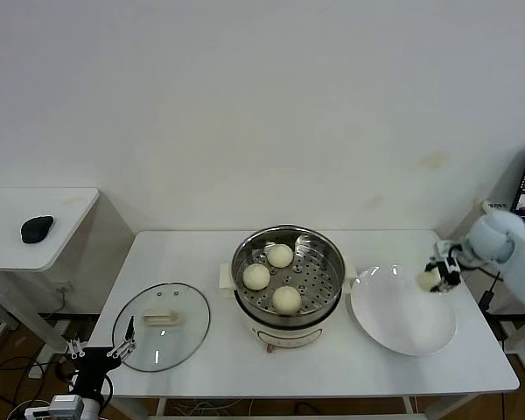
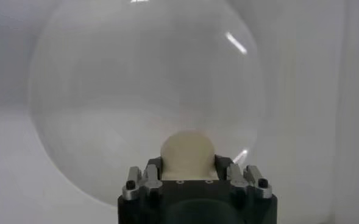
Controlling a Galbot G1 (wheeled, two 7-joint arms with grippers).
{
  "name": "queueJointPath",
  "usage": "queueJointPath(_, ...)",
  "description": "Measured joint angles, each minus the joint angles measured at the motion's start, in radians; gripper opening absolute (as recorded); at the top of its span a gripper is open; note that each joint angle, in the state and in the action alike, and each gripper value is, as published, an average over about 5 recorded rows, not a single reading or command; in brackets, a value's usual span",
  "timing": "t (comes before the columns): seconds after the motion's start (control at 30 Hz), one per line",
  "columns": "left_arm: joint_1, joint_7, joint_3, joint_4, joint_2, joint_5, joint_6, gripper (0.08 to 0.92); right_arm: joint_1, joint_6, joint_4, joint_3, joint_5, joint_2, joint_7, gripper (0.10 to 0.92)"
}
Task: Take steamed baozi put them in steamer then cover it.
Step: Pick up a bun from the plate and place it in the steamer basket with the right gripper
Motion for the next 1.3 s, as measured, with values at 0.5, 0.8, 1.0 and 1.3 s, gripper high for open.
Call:
queueJointPath(0.5,-0.010,-0.002,0.018,-0.005,-0.006,0.016,-0.001,0.823,0.455,-0.239,0.258,-0.424,0.426,0.090,0.115,0.551)
queueJointPath(0.8,-0.015,-0.003,0.012,-0.006,-0.020,0.019,-0.007,0.823,0.527,-0.392,0.298,-0.543,0.627,0.224,0.219,0.551)
queueJointPath(1.0,-0.018,-0.002,0.011,-0.006,-0.026,0.017,-0.008,0.823,0.514,-0.460,0.287,-0.581,0.676,0.291,0.269,0.549)
queueJointPath(1.3,-0.017,-0.003,0.001,0.001,-0.022,0.011,-0.016,0.823,0.461,-0.509,0.218,-0.602,0.673,0.354,0.297,0.551)
